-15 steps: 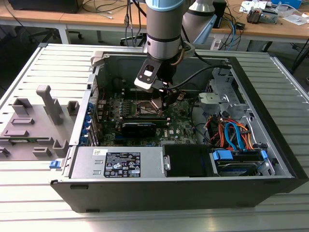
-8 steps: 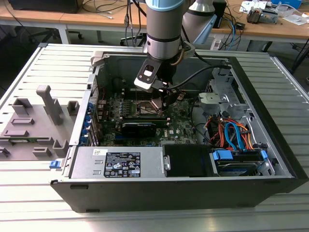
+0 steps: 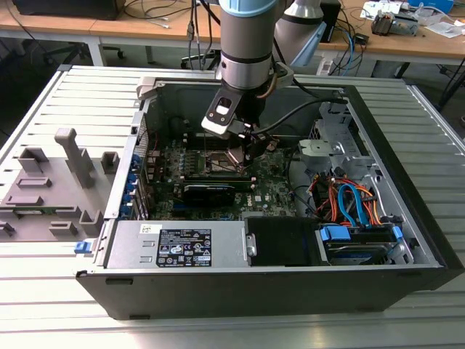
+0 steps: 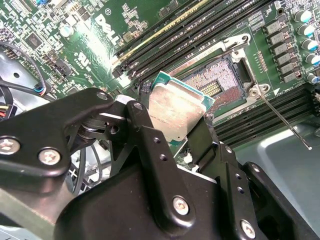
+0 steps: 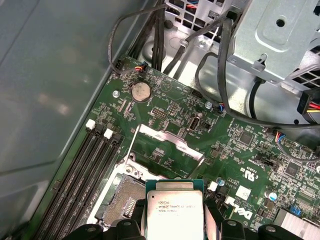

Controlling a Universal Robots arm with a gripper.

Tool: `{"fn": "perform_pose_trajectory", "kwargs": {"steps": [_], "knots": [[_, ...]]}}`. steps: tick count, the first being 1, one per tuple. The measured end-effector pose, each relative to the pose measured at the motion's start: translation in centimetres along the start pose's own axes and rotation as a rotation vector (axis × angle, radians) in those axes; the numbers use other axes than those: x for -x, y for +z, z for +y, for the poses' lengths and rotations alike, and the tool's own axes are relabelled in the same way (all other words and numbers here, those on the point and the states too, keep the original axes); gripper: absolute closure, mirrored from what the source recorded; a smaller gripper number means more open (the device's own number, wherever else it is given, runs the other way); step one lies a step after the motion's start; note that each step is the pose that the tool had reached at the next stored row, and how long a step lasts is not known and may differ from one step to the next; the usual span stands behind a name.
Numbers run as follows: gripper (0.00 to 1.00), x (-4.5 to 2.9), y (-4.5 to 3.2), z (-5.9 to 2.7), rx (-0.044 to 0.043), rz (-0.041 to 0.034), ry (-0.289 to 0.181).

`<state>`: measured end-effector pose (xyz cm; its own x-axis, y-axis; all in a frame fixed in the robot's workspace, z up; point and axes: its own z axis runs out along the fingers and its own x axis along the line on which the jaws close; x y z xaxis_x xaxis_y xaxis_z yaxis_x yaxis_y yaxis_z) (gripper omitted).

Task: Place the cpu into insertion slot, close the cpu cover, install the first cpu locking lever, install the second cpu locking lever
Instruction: 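Place the cpu into insertion slot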

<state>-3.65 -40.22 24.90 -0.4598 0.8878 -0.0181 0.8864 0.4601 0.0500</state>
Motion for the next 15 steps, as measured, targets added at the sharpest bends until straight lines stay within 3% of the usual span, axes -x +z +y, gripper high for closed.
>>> {"fn": "perform_pose_trajectory", "kwargs": {"steps": [15], "knots": [[0.45,0.00,0.00,0.00,-0.0003,-0.0008,0.016]]}}
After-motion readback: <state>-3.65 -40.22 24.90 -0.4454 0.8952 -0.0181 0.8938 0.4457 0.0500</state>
